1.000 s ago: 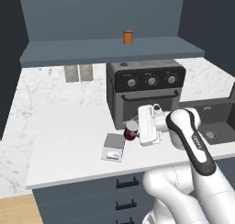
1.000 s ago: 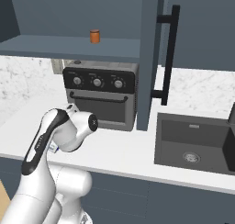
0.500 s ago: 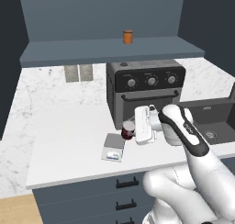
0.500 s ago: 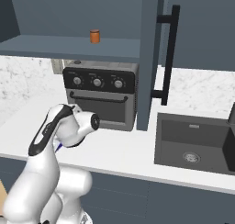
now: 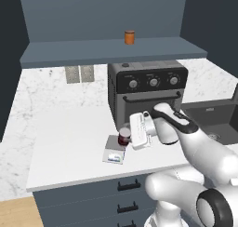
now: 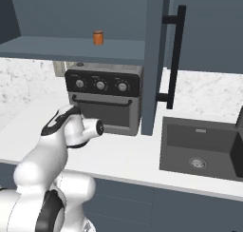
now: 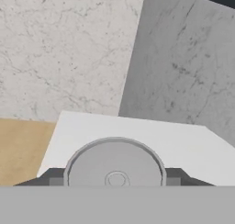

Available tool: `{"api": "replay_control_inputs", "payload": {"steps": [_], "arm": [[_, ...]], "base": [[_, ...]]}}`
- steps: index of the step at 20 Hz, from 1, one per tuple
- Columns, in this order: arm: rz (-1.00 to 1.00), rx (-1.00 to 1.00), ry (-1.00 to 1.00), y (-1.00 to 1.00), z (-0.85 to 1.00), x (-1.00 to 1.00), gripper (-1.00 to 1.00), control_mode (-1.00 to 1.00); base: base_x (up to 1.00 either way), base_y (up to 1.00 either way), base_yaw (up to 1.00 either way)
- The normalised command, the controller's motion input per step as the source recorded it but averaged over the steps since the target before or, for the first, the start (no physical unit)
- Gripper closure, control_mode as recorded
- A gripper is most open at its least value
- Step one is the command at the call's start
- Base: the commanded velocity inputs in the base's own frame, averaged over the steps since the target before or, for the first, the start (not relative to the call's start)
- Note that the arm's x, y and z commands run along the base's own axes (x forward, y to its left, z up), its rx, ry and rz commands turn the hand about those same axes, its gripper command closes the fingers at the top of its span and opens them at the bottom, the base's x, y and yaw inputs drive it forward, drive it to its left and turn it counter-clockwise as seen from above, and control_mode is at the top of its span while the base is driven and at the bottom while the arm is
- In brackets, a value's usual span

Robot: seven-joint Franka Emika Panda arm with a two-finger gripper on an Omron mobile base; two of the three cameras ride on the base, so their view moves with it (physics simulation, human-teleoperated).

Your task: Pick the canned food and place it on the digital scale for weighing, and close the cabinet.

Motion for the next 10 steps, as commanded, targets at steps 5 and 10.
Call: {"api": "replay_control_inputs", "payload": {"steps": [5, 10], "arm": [[0.0, 0.0, 0.0, 0.25, -0.41, 0.33, 1.0, -1.0], [0.0, 0.0, 0.0, 0.12, -0.33, 0.24, 1.0, -1.0]], "base": [[0.0, 0.0, 0.0], [0.0, 0.0, 0.0]]}}
